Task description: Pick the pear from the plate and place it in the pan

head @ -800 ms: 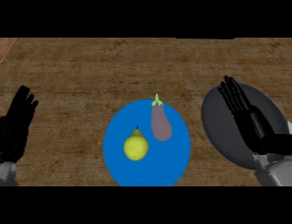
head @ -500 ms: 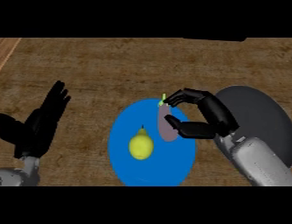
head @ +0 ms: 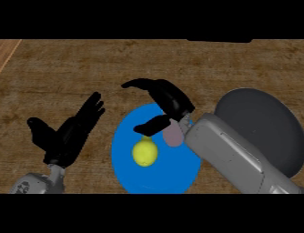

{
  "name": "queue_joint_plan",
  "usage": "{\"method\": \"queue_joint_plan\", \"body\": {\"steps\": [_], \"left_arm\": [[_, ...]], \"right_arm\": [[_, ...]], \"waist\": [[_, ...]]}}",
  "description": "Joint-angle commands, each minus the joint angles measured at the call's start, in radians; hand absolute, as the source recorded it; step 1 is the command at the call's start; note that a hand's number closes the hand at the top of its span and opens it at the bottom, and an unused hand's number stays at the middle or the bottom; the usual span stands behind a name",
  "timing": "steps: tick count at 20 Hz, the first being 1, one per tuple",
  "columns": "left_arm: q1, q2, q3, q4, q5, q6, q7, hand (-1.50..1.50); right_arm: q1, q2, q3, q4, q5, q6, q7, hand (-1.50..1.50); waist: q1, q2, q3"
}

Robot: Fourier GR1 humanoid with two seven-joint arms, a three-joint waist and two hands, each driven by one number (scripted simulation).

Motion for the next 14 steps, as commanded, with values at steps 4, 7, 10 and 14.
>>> {"method": "queue_joint_plan", "body": {"steps": [4,7,10,14], "left_arm": [[-0.017,-0.033,-0.013,0.031,-0.002,-0.008,-0.006,0.00],[-0.003,-0.021,-0.014,0.050,-0.004,-0.025,-0.011,0.00],[-0.025,-0.049,-0.026,0.061,-0.027,-0.004,-0.028,0.00],[-0.012,-0.041,-0.024,0.070,-0.011,-0.043,-0.031,0.00]], "right_arm": [[-0.221,0.046,0.198,0.146,0.074,0.353,0.251,-1.50],[-0.324,0.092,0.287,0.187,0.117,0.503,0.380,-1.50],[-0.399,0.158,0.330,0.232,0.077,0.674,0.501,-1.50],[-0.469,0.161,0.356,0.273,-0.036,0.869,0.582,-1.50]], "waist": [[0.000,-0.007,-0.002],[0.010,-0.011,-0.004],[0.011,-0.010,-0.003],[0.030,-0.002,-0.002]]}}
